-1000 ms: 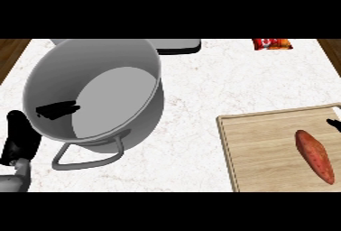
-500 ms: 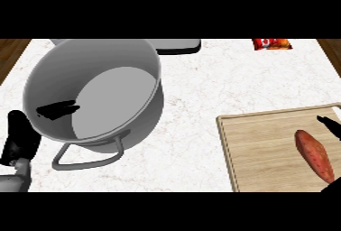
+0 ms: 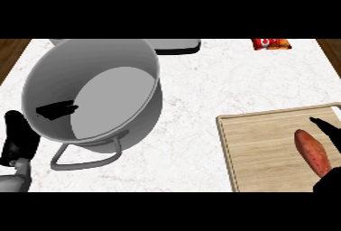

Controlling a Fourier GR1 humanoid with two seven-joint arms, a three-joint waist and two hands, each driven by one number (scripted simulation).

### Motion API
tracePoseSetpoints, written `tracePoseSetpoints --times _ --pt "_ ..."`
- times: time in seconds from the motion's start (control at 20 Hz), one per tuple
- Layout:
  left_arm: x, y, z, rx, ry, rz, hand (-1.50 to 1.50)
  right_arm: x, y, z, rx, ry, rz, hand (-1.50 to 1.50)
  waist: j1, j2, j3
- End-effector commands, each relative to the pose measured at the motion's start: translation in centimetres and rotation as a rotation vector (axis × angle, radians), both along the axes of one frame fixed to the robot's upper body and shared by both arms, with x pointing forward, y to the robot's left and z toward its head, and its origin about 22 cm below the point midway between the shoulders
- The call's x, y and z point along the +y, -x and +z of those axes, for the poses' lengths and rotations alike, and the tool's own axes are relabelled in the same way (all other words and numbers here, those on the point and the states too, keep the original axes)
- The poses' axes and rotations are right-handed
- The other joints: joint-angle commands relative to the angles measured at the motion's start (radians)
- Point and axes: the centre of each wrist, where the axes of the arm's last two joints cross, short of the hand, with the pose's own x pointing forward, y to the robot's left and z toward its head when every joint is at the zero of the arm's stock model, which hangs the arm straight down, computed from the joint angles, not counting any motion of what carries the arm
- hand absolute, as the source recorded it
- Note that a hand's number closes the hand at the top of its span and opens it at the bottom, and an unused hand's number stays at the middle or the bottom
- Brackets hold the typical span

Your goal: Pick the sweet potato from the tray and place it in the pot

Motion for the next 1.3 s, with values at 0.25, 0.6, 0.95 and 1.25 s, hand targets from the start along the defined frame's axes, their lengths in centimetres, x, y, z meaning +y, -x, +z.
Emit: tracePoseSetpoints --times 0.25,0.6,0.95,1.25 --pt "1.5 0.2 -1.8 0.106 -0.049 0.091 0.00 -0.7 -1.3 -1.9 0.026 -0.033 -0.015 -1.50 0.001 0.013 -0.008" --pt "-0.4 -0.7 -0.8 0.103 -0.051 0.075 0.00 -0.2 -1.2 -3.7 0.043 -0.037 -0.012 -1.50 -0.005 0.011 -0.008" --pt "1.3 -1.5 -0.4 0.090 -0.041 0.087 0.00 -0.6 -2.9 -3.7 -0.076 0.005 0.060 1.50 -0.001 0.013 -0.008" --pt "2.0 0.9 -1.4 0.122 -0.031 0.083 0.00 0.3 -2.0 -3.5 -0.176 0.080 0.118 1.50 -0.002 0.010 -0.008"
